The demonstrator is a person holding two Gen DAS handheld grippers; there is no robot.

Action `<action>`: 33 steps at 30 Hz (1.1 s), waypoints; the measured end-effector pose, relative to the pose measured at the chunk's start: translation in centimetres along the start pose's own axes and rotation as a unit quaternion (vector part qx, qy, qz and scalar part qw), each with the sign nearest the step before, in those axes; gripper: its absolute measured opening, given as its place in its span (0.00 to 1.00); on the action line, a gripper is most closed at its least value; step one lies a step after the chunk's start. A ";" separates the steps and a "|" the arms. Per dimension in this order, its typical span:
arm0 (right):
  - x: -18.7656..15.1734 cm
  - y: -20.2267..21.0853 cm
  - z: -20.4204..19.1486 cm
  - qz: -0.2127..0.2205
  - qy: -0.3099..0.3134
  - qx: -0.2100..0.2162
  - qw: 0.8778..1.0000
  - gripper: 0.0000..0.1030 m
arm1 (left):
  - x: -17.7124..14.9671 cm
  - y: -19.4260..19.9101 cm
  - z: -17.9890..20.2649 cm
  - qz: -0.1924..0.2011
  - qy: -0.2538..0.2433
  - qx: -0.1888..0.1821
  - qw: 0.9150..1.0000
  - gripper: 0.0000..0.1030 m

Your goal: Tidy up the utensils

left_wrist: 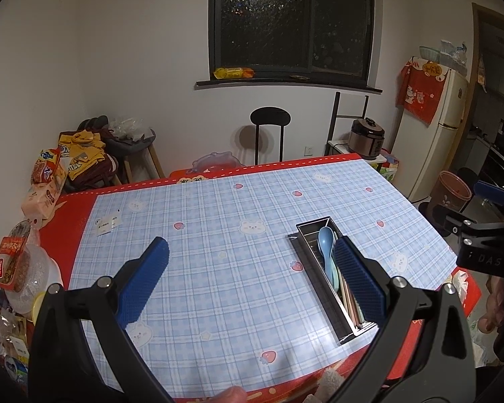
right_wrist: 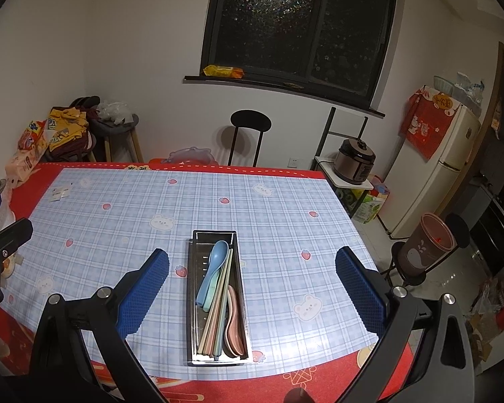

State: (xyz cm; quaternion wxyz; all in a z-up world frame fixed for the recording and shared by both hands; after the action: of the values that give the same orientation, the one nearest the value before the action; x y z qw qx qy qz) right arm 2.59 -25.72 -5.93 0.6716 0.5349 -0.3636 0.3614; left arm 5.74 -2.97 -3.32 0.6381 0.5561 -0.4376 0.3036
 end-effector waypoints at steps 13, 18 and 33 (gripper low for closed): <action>-0.2 -0.4 0.3 -0.005 -0.002 -0.004 1.000 0.94 | -0.3 -0.4 0.1 -0.008 0.002 0.000 1.000 0.94; -0.2 -0.7 0.3 -0.010 0.001 -0.005 1.000 0.94 | -0.5 -0.5 0.1 -0.010 0.002 0.000 1.000 0.94; -0.4 -1.1 0.3 -0.013 0.003 -0.005 1.000 0.94 | -0.6 -0.7 0.1 -0.013 0.004 0.000 1.000 0.94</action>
State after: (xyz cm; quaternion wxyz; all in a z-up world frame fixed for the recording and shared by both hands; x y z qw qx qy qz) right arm 3.37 -26.21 -6.76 0.6802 0.5348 -0.3565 0.3525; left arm 6.06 -3.12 -4.11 0.6433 0.5606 -0.4280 0.2978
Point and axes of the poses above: each gripper's, at about its wrist camera, not at the fingertips, and y roughly against the way its jaws point, z to its right, x to its top, the point moved 7 cm from there along -y, roughly the way its jaws point, and after that the axes turned 11 degrees about z, right-handed, at the moved point
